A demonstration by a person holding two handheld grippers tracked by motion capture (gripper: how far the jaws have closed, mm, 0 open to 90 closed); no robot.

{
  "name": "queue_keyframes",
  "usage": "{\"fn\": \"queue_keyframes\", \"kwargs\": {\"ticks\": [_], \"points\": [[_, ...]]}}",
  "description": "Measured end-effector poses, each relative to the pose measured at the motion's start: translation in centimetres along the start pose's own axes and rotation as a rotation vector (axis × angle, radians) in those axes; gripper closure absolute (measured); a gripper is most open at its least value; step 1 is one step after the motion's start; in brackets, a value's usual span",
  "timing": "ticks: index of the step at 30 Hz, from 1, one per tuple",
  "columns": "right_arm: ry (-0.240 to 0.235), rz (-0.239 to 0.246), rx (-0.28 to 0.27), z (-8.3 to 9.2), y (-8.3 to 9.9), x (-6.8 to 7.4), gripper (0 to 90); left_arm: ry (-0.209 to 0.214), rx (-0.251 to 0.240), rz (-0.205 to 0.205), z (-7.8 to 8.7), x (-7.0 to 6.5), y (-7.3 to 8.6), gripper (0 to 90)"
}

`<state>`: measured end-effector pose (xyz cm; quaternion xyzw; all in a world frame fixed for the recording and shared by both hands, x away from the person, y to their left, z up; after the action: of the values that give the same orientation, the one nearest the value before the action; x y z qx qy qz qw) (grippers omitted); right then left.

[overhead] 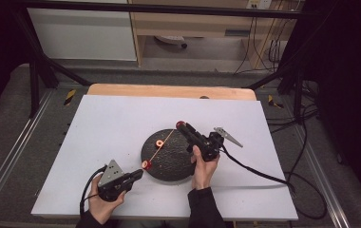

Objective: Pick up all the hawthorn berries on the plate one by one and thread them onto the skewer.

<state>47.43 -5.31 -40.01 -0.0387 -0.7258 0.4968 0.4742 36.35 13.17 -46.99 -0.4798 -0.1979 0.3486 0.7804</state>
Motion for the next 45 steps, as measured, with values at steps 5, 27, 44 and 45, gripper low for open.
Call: {"fn": "queue_keyframes", "kwargs": {"ticks": [5, 27, 44, 45], "points": [[-0.001, 0.01, -0.028, -0.3, -0.5, -0.3, 61.4, 0.007, -0.004, -0.008, -0.4, -0.5, -0.4, 88.2], [-0.043, 0.027, -0.053, 0.2, -0.4, 0.1, 61.5, 0.002, -0.011, -0.005, -1.2, -0.8, -1.1, 88.2], [-0.044, 0.043, -0.051, 0.4, -0.1, 0.2, 61.7, -0.038, -0.012, 0.021, -2.3, -2.0, -2.0, 88.3], [-0.046, 0.04, -0.048, 0.4, -0.1, 0.2, 61.8, -0.031, -0.017, 0.011, -2.3, -2.0, -2.0, 88.3]]}}
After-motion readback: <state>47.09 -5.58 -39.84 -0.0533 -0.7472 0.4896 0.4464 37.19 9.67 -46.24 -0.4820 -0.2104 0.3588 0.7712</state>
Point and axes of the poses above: each handheld gripper's, and its own axes: z roughly backward along the jaws, y roughly out of its underside, x roughly to its left, the point moved 9 cm from there along -z, roughly forward along the jaws, and after that the axes turned 4 degrees about -y, right-handed, at the moved point
